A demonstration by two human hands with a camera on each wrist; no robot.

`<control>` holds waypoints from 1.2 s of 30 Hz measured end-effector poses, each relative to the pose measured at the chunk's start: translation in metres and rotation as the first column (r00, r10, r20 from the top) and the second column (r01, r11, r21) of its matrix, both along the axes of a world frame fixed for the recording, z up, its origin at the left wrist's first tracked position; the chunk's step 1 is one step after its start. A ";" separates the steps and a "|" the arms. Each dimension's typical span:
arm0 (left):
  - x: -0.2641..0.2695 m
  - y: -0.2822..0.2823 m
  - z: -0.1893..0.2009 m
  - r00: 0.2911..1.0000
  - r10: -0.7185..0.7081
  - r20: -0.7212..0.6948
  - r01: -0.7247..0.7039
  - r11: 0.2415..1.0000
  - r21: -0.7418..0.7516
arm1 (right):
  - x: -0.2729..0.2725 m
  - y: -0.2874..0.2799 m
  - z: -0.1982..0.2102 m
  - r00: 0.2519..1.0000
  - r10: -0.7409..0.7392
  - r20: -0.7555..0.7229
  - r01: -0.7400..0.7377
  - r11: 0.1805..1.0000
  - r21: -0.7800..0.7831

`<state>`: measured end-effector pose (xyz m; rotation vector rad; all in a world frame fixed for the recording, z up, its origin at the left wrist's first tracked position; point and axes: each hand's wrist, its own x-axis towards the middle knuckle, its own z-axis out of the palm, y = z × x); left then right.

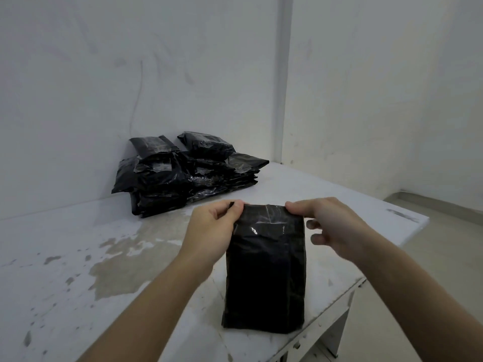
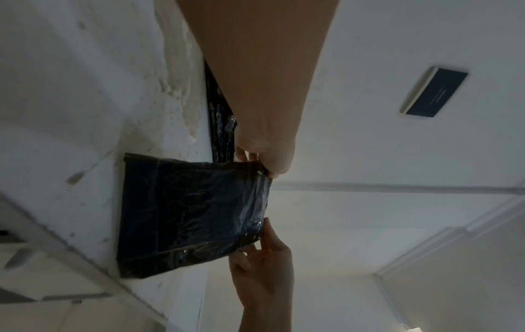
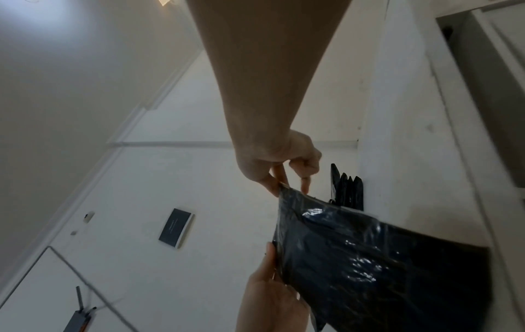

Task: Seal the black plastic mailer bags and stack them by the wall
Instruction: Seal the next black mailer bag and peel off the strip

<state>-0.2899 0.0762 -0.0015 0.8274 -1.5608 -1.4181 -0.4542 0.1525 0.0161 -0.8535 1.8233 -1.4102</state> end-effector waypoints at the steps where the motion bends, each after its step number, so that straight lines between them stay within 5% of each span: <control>1: 0.000 -0.003 0.004 1.000 0.006 0.028 -0.006 1.000 -0.001 | -0.003 -0.004 0.004 0.999 0.002 0.041 -0.003 0.999 0.040; 13: -0.011 -0.033 0.000 0.983 0.083 0.165 -0.098 0.991 0.086 | 0.003 -0.034 -0.012 0.950 -0.014 0.312 0.011 1.000 0.012; 23: -0.020 -0.050 -0.034 0.982 0.103 0.157 -0.131 0.975 0.181 | -0.003 -0.053 -0.042 0.968 -0.043 0.246 0.022 0.996 0.088; 36: -0.030 -0.063 -0.059 0.979 0.113 0.171 -0.157 0.950 0.271 | -0.012 -0.075 -0.072 0.977 -0.088 0.196 0.097 0.994 -0.040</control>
